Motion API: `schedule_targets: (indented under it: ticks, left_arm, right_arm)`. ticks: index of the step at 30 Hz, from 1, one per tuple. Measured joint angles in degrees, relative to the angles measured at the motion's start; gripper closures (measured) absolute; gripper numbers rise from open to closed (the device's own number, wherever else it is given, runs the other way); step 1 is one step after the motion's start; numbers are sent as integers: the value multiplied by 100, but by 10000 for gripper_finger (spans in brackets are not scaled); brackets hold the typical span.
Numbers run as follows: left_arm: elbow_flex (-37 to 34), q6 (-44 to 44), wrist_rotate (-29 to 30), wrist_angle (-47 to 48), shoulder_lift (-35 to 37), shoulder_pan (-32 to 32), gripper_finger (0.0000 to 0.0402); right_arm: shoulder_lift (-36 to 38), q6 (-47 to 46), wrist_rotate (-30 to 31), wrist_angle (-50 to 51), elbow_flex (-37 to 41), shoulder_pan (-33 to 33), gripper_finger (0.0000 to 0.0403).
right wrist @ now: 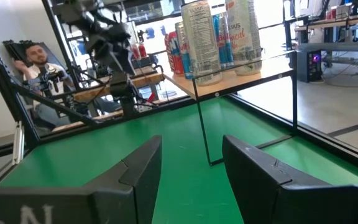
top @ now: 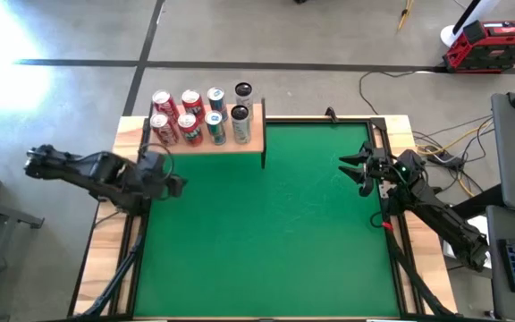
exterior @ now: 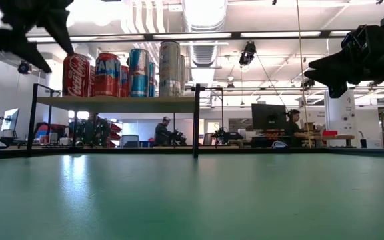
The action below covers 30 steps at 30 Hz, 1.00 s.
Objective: Place canned beverage on shelf
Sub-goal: Put the white soda aligned with the other white soda can can on the shelf
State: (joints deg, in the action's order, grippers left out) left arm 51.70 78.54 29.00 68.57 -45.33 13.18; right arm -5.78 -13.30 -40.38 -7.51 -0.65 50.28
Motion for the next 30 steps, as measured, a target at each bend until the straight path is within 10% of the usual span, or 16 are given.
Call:
schedule_targets:
  ticks: [13, 23, 30]
  left_arm:
    - [-2224, -4497, 1999, -4349, 290, 318, 74]
    - [-3160, -4220, 1956, -5571, 199, 328, 74]
    - [-3896, -5583, 1997, -7265, 1037, 353, 74]
  right_arm:
    - [0, 0, 0, 0, -1, 1, 241]
    - [0, 0, 0, 0, 0, 0, 241]
    - [0, 0, 0, 0, -1, 2, 241]
